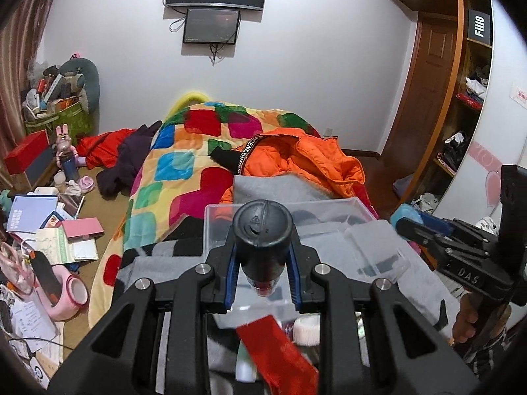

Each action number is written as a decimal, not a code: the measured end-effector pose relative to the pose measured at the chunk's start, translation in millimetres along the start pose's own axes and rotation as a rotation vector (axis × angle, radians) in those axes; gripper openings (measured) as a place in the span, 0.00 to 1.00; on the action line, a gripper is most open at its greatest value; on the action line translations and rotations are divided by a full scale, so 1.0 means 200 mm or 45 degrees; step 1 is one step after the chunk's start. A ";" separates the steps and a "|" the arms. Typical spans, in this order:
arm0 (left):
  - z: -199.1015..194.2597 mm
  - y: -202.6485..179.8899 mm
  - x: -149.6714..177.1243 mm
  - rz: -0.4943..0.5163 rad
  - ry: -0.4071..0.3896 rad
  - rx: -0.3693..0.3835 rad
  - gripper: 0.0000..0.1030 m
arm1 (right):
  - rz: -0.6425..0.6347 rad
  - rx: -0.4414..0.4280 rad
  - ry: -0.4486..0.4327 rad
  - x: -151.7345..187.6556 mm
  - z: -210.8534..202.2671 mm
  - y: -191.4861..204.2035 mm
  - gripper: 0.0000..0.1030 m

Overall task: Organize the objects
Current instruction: 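Release the tape roll into the clear box while the left tool drops the purple bottle in, then grasp the dark green bottle with the right tool while the left tool grasps the red packet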

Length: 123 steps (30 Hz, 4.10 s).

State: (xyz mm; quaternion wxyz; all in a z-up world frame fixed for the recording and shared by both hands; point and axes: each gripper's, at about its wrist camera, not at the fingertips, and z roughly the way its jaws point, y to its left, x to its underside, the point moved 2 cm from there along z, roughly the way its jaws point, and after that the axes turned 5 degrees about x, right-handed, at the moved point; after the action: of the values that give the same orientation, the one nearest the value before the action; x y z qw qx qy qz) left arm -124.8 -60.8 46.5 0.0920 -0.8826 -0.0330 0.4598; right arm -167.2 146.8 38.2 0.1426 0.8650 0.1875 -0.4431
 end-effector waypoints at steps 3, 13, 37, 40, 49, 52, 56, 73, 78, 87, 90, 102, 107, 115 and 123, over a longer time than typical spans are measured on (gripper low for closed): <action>0.06 -0.01 -0.03 0.005 0.013 0.003 0.25 | -0.007 -0.001 0.025 -0.02 0.07 0.00 0.35; 0.36 0.02 -0.03 -0.012 0.166 0.024 0.25 | -0.021 0.005 0.153 0.00 0.30 0.01 0.35; 0.50 0.02 0.11 0.020 0.330 0.050 0.40 | -0.138 0.074 0.296 0.12 0.47 0.09 0.36; 0.47 0.02 0.10 0.027 0.307 0.042 0.46 | -0.138 0.073 0.291 0.12 0.46 0.09 0.41; 0.32 0.00 0.06 0.034 0.229 0.025 0.68 | -0.127 0.080 0.215 0.09 0.33 0.09 0.58; 0.25 -0.02 0.07 0.041 0.205 0.020 0.75 | -0.111 0.061 0.203 0.09 0.28 0.09 0.59; 0.14 -0.03 0.14 0.068 0.188 0.007 0.75 | -0.103 0.045 0.179 0.12 0.18 0.09 0.60; 0.06 -0.07 0.59 0.041 0.348 0.037 0.75 | -0.085 -0.099 0.276 0.44 0.00 0.23 0.60; 0.04 -0.01 0.67 -0.033 0.364 0.060 0.72 | -0.103 -0.134 0.340 0.52 0.05 0.29 0.60; -0.02 0.01 0.67 -0.042 0.330 0.088 0.54 | -0.114 -0.203 0.406 0.55 0.13 0.36 0.60; -0.02 0.00 0.68 -0.045 0.337 0.107 0.51 | -0.148 -0.197 0.418 0.57 0.14 0.39 0.57; -0.09 -0.10 0.61 0.009 0.278 0.124 0.36 | -0.120 -0.192 0.345 0.56 0.05 0.34 0.39; -0.07 -0.18 0.61 0.063 0.301 0.159 0.36 | -0.097 -0.180 0.336 0.56 0.00 0.29 0.38; 0.07 -0.20 0.71 0.018 0.402 0.156 0.35 | -0.069 -0.172 0.348 0.60 -0.02 0.23 0.38; -0.07 -0.21 0.69 0.015 0.292 0.116 0.24 | -0.042 -0.171 0.325 0.59 -0.05 0.20 0.38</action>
State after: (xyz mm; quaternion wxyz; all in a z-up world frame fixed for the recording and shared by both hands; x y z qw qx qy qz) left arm -33.0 -2.3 -49.0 0.1325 -0.9244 0.0039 0.3576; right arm -78.7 138.2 -49.1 0.1678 0.8996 0.2476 -0.3183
